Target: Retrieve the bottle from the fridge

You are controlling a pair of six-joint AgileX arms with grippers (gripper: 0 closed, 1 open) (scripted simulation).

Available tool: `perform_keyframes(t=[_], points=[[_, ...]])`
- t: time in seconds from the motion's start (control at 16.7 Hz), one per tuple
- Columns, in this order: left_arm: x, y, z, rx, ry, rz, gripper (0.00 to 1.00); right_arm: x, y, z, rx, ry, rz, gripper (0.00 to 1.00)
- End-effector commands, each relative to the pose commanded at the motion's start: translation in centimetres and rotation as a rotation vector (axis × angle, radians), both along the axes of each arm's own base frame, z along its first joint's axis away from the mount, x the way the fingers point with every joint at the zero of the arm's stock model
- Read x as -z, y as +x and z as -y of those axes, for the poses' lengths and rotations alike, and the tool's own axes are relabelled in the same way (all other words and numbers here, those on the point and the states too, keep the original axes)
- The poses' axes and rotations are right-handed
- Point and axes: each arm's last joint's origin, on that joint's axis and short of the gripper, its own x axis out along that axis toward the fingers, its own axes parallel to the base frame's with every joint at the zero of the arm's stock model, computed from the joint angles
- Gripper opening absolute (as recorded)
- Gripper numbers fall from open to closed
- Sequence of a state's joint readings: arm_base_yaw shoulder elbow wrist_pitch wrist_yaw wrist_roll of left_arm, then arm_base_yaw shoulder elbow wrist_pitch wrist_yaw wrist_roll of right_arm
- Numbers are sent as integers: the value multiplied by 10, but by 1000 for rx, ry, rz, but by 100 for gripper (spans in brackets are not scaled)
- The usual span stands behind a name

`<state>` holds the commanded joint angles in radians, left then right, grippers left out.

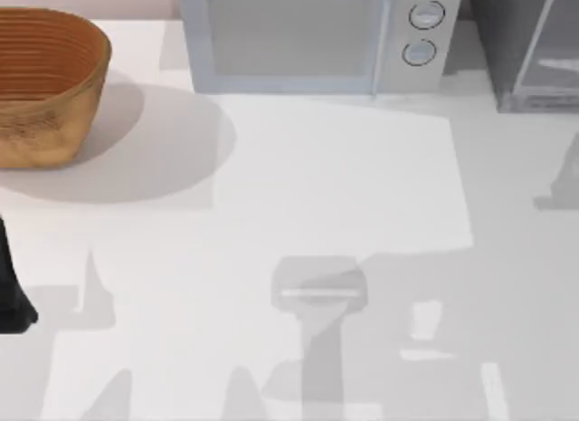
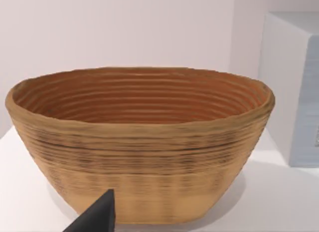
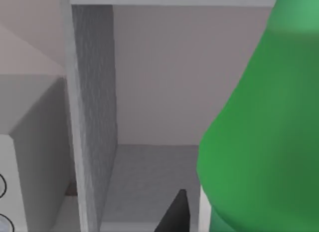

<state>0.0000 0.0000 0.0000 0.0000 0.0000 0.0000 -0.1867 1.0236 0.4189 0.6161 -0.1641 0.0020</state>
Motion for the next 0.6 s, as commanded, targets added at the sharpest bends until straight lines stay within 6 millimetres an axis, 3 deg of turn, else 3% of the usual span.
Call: perform_keyframes(t=[0.3,0.6], points=[[0,0,0,0,0,0,100,24,-74,-23,-3,12,-6,0],[0,0,0,0,0,0,100,61,-108,-32,-11,15,-5,0]])
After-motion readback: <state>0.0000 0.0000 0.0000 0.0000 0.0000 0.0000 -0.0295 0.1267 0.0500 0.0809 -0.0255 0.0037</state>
